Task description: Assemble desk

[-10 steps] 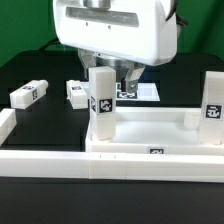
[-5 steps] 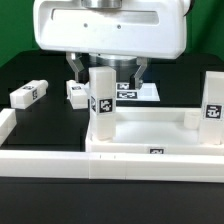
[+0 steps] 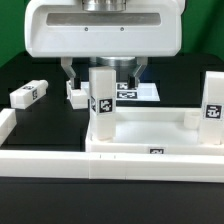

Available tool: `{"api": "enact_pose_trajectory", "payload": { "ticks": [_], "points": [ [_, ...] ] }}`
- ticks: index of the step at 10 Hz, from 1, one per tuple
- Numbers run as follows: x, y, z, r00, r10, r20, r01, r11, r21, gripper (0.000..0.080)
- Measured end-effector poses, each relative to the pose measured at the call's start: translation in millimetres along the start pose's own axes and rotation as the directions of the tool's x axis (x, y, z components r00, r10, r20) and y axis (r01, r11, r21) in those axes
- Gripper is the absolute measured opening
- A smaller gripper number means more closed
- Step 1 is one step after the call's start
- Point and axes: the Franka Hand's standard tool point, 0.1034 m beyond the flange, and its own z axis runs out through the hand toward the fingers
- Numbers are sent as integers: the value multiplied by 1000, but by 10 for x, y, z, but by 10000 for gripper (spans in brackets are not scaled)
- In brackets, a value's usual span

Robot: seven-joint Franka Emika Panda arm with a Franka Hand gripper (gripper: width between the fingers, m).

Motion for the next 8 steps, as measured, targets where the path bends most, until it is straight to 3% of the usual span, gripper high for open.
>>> {"api": "enact_pose_trajectory", "payload": {
  "ticks": [5,7,8],
  "points": [
    [-43,56,9,944,-330,-1,330,944,-19,649],
    [-24,56,-3,945,-328,-4,328,944,-20,649],
    [-27,56,2,945,-328,-3,328,944,-20,519]
  ]
}}
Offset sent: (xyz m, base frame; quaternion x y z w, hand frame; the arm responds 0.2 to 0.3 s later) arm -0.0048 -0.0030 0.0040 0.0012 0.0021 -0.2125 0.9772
